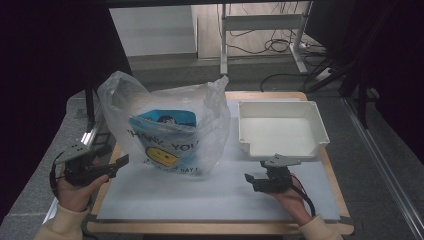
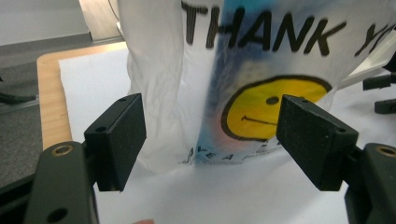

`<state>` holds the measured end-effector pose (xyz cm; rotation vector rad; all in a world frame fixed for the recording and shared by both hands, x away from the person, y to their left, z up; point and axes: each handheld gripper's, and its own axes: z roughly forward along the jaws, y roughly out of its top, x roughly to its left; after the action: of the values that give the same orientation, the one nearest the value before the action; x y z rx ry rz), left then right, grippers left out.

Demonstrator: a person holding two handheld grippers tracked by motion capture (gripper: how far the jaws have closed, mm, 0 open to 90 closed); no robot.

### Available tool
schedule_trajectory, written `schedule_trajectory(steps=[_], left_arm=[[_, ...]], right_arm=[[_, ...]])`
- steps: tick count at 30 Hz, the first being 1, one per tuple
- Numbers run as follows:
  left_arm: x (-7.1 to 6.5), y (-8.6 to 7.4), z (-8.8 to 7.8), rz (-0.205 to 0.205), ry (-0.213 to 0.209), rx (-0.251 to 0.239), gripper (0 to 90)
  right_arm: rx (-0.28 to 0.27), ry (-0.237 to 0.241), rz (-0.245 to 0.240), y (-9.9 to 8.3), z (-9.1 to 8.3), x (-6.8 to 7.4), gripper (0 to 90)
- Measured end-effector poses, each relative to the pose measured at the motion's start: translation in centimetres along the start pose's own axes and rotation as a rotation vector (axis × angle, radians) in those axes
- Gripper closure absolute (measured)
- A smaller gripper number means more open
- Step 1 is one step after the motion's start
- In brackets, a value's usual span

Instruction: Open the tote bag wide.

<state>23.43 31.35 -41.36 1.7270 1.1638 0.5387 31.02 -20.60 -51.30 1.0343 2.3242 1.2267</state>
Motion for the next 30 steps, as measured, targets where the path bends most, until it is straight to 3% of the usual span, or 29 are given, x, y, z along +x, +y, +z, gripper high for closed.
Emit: schedule_trajectory(steps=[10, 30], left_arm=[[0.7, 2.2, -1.1, -0.001, 0.000, -0.033, 28.2], [1.3, 6.0, -0.8, 0.008, 0.028, -0.046, 36.3]], right_arm=[[0.009, -0.004, 0.008, 0.0, 0.0, 0.0, 20.6], [0.018, -0.001, 0.009, -0.1, 0.2, 0.0, 20.6]])
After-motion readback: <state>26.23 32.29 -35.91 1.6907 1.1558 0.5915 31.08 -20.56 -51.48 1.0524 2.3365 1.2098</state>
